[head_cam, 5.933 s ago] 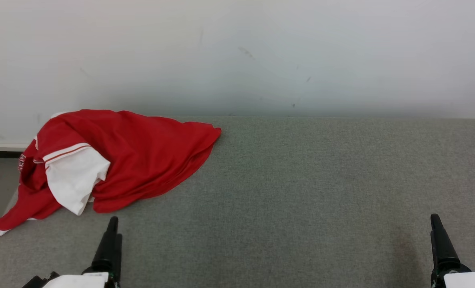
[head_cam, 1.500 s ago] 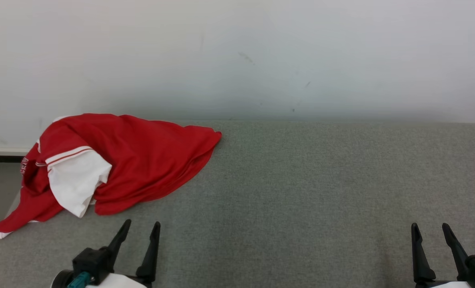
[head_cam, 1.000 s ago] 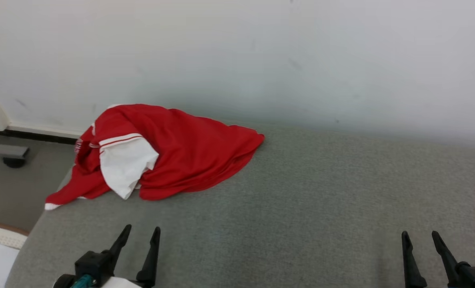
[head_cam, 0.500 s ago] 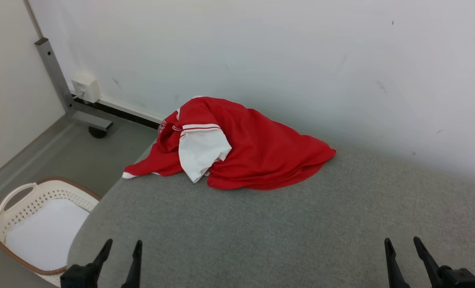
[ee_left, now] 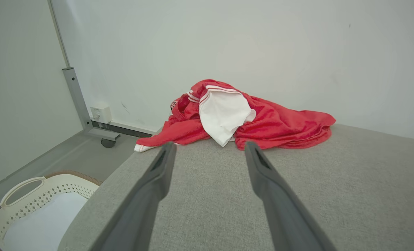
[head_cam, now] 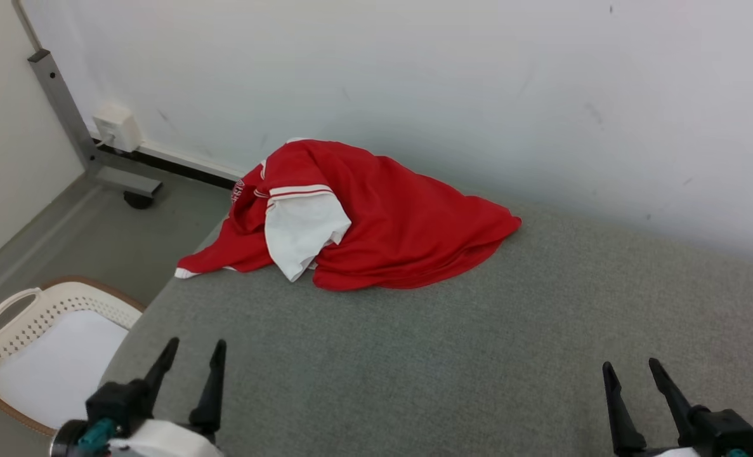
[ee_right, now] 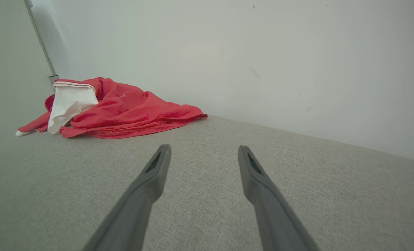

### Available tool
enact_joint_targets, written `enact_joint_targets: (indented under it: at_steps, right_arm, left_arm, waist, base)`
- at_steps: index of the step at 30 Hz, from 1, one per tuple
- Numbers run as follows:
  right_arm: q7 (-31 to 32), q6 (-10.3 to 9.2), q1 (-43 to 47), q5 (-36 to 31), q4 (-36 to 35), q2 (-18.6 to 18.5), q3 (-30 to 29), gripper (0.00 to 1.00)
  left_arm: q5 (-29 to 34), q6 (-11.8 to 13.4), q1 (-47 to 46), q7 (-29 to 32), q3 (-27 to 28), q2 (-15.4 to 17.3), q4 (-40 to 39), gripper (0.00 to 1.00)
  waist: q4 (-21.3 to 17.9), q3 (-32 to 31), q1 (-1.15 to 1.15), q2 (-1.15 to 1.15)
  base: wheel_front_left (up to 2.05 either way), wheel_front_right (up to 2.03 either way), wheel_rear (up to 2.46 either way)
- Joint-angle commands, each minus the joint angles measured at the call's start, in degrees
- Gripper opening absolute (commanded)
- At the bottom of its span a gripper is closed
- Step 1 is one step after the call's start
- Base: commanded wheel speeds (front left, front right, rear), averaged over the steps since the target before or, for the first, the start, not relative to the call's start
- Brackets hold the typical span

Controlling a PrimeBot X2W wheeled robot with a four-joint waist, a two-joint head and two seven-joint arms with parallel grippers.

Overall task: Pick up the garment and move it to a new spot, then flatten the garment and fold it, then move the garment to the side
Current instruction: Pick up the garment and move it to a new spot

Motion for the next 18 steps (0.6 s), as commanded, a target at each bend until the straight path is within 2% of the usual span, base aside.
enact_joint_targets:
  at_steps: [1, 5, 8, 18]
  right_arm:
    - [0.02, -0.10, -1.12, -0.78, -0.40, -0.66, -0.31, 1.00]
    - [0.02, -0.10, -3.42, -1.67, -1.42, -2.15, -0.32, 1.00]
    - [0.03, -0.10, -5.64, -2.42, -2.40, -3.43, -0.36, 1.00]
    - [0.53, -0.10, -13.41, -4.97, -8.46, -7.85, 0.53, 1.00]
  left_arm:
    - [-1.18, 0.08, -1.84, -0.04, 0.03, 0.57, -0.07, 1.00]
    - [-4.14, 0.08, -7.04, -0.04, -1.82, 2.03, 1.29, 1.00]
    - [-7.56, 0.08, -12.60, -0.04, -3.68, 4.29, 3.86, 1.00]
    - [-16.04, 0.08, -33.80, 4.46, -10.57, 13.59, 8.43, 1.00]
  waist:
    - [-1.00, 1.87, 0.00, 0.00]
    - [-2.52, 5.91, 0.00, 0.00]
    - [-3.71, 9.33, 0.00, 0.00]
    - [-6.44, 22.85, 0.00, 0.00]
  base:
    - [0.00, 0.00, 0.00]
    - [0.00, 0.00, 0.00]
    - [0.00, 0.00, 0.00]
    - [0.00, 0.00, 0.00]
